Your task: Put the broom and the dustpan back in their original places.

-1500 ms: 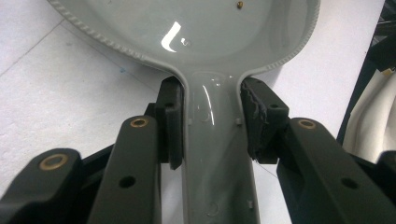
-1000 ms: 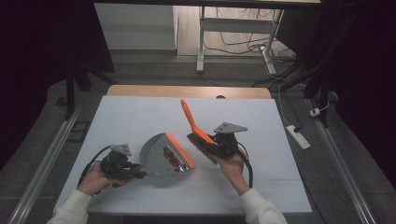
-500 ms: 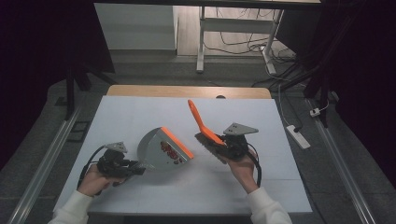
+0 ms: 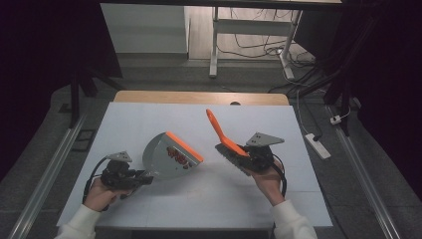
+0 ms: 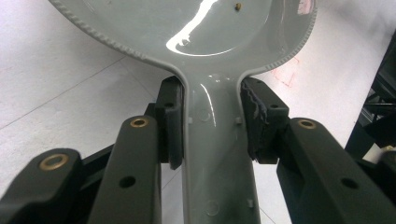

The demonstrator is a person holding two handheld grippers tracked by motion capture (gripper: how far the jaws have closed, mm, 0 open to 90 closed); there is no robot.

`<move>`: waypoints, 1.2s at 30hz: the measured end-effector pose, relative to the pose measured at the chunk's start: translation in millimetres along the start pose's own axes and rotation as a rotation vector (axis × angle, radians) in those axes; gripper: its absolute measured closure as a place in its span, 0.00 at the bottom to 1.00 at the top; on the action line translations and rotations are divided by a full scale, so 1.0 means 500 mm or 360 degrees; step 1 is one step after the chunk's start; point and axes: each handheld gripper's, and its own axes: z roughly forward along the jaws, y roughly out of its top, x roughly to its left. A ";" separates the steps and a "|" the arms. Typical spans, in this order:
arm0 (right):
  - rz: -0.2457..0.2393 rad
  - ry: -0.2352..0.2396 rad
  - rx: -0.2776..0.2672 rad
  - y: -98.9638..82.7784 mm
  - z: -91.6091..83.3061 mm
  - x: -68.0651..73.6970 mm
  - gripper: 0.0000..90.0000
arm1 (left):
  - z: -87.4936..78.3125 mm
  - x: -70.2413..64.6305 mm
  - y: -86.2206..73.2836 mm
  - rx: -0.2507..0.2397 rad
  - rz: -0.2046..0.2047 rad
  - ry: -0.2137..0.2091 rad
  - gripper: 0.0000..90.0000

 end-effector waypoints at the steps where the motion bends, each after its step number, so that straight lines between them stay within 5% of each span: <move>1: 0.0003 0.0000 -0.0001 -0.001 -0.001 -0.002 0.78 | -0.001 0.000 -0.001 -0.0005 -0.0004 0.0006 0.69; 21: 0.0072 -0.0028 -0.0005 -0.025 -0.042 -0.028 0.78 | -0.005 -0.009 -0.024 -0.0091 -0.0170 0.0136 0.69; 36: 0.0101 0.0002 0.0077 -0.059 -0.033 -0.045 0.78 | 0.001 -0.008 -0.025 -0.0166 -0.0290 0.0254 0.69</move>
